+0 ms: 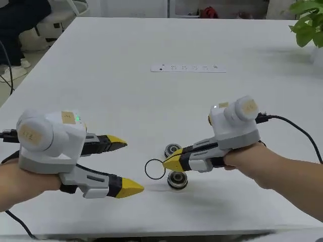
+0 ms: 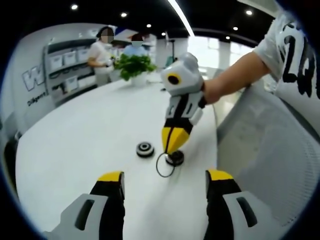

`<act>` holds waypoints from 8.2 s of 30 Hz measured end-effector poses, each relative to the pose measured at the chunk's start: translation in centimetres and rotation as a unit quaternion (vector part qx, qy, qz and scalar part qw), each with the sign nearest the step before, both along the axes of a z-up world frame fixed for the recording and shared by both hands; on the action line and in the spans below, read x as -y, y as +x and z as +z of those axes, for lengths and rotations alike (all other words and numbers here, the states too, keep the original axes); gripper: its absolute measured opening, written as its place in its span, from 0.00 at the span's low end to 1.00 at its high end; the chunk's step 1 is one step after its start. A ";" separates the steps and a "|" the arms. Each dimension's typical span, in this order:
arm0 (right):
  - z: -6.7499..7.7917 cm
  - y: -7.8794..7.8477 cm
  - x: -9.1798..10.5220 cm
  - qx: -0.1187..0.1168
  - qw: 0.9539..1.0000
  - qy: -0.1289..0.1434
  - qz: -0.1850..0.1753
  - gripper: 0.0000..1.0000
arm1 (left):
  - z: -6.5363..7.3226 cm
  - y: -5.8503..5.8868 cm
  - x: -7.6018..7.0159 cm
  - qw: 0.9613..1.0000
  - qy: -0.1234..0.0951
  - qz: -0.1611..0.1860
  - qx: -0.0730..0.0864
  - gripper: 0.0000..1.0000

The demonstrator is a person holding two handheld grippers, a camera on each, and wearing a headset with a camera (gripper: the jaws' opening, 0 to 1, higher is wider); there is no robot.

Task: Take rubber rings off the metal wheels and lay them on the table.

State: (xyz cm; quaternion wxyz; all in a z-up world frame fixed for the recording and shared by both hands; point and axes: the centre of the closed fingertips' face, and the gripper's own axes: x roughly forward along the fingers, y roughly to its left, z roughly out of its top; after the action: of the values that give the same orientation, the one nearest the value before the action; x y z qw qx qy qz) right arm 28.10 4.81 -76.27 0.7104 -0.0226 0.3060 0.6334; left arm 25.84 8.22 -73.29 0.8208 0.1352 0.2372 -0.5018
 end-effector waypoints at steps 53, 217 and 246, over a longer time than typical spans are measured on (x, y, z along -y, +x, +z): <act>-1.5 -1.1 -0.3 0.041 0.998 -0.039 0.029 0.31 | -1.0 -0.1 -0.7 1.000 0.016 0.003 -0.014 0.68; -2.8 -0.1 5.9 -0.100 0.987 0.032 -0.123 0.00 | -6.3 2.1 9.2 0.997 0.062 -0.047 -0.015 0.12; -2.7 0.1 5.5 -0.090 0.990 0.035 -0.101 0.00 | -6.4 2.1 9.2 0.996 0.066 -0.059 0.005 0.13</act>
State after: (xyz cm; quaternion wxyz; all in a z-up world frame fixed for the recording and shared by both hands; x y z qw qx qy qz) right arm 28.24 -0.67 -78.97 0.7406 0.0901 0.3472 0.5683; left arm 27.92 -0.96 -79.70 0.7801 0.2050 0.2574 -0.5321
